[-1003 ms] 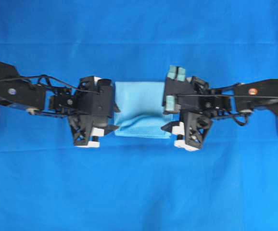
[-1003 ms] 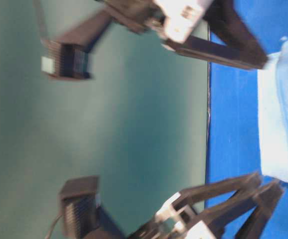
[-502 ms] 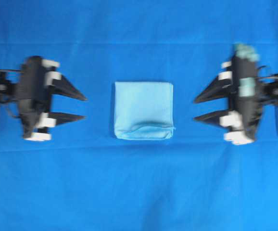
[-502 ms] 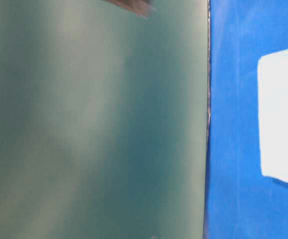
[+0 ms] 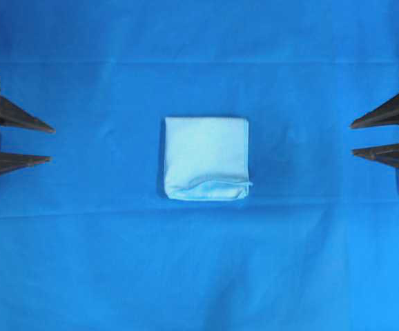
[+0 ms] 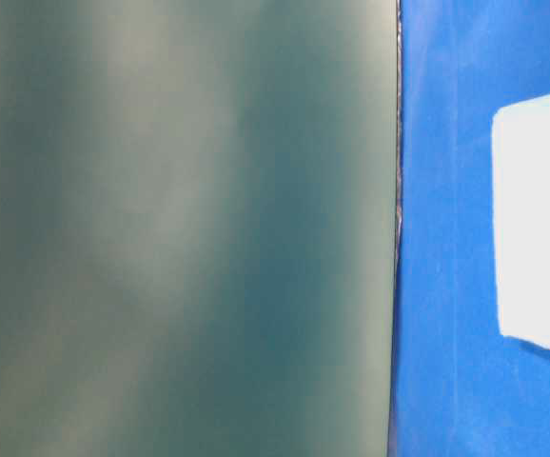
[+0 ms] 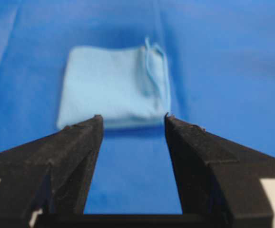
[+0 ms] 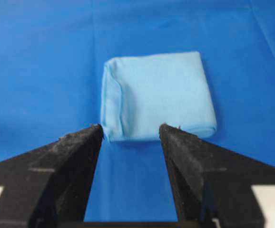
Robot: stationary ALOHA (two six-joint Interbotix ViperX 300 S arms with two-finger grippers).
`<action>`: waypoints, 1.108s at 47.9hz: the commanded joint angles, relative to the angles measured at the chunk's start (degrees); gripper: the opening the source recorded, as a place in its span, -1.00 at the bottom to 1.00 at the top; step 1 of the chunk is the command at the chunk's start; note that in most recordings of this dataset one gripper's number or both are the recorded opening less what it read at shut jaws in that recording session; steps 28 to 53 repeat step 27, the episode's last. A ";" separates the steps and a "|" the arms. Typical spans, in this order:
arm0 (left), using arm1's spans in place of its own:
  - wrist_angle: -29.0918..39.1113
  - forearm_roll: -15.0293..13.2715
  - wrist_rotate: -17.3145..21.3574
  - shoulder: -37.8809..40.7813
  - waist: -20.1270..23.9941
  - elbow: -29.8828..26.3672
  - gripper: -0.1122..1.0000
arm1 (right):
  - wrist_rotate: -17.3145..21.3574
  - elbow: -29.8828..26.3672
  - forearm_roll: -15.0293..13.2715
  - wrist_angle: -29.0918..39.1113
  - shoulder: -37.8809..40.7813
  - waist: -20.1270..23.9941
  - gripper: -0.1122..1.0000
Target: Fold the light blue towel.
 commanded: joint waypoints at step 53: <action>1.76 -0.18 -0.53 -7.21 1.23 3.16 0.12 | -0.09 8.26 0.26 -7.47 -2.55 -4.22 0.22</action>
